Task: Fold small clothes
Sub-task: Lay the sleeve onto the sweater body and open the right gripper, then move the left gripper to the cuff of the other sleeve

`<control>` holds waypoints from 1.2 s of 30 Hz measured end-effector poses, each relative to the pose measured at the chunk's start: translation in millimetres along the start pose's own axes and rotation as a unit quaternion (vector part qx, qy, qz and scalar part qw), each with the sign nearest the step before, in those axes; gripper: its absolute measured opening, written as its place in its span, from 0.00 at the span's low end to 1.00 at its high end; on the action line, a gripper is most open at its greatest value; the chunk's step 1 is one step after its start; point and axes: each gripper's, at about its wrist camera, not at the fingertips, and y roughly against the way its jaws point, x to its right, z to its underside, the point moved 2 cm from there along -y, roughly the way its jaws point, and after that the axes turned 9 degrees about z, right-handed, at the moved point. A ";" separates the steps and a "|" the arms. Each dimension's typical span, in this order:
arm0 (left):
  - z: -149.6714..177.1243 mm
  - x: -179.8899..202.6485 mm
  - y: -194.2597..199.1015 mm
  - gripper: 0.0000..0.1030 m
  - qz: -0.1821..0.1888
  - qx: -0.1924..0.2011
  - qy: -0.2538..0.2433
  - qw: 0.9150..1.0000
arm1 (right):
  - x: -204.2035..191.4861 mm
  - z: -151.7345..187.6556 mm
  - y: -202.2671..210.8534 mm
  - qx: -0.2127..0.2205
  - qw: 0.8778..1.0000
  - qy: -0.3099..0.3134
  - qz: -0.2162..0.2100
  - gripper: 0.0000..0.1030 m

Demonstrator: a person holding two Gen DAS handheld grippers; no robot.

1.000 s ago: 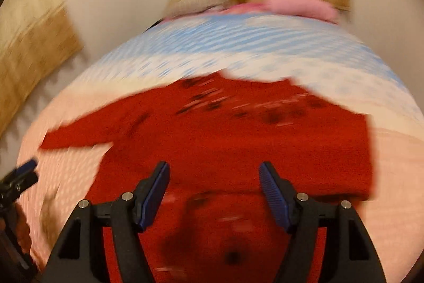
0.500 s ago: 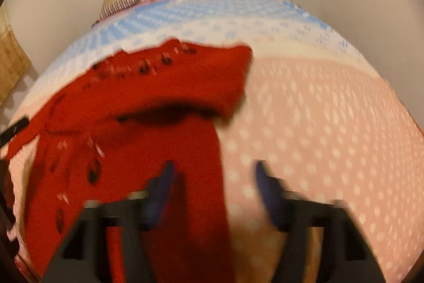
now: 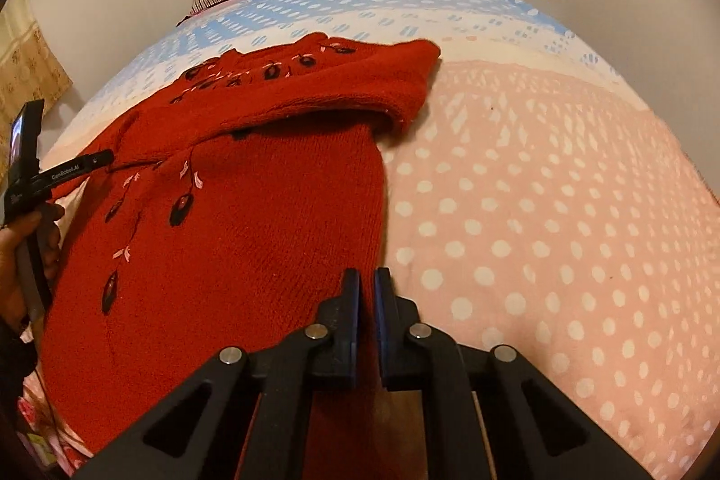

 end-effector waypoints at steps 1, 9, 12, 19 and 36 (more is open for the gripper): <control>1.0 -0.2 0.0 1.00 -0.003 -0.002 -0.004 1.000 | 1.6 -0.9 0.8 0.002 1.000 -0.005 0.010 0.27; 6.6 -10.8 8.0 1.00 0.000 0.003 0.005 1.000 | -39.8 -29.1 24.9 0.037 0.998 0.007 -0.046 0.49; 12.0 -15.2 26.7 1.00 -0.008 0.036 -0.005 0.999 | -64.0 -46.0 23.4 0.048 0.997 0.020 -0.053 0.49; 8.0 -41.3 52.9 1.00 -0.014 0.073 0.035 0.997 | -145.8 -99.1 -4.3 0.049 0.993 0.065 -0.087 0.50; 27.1 -89.3 66.6 1.00 -0.011 0.077 0.081 0.994 | -300.5 -126.9 -83.3 0.011 0.989 0.138 -0.046 0.11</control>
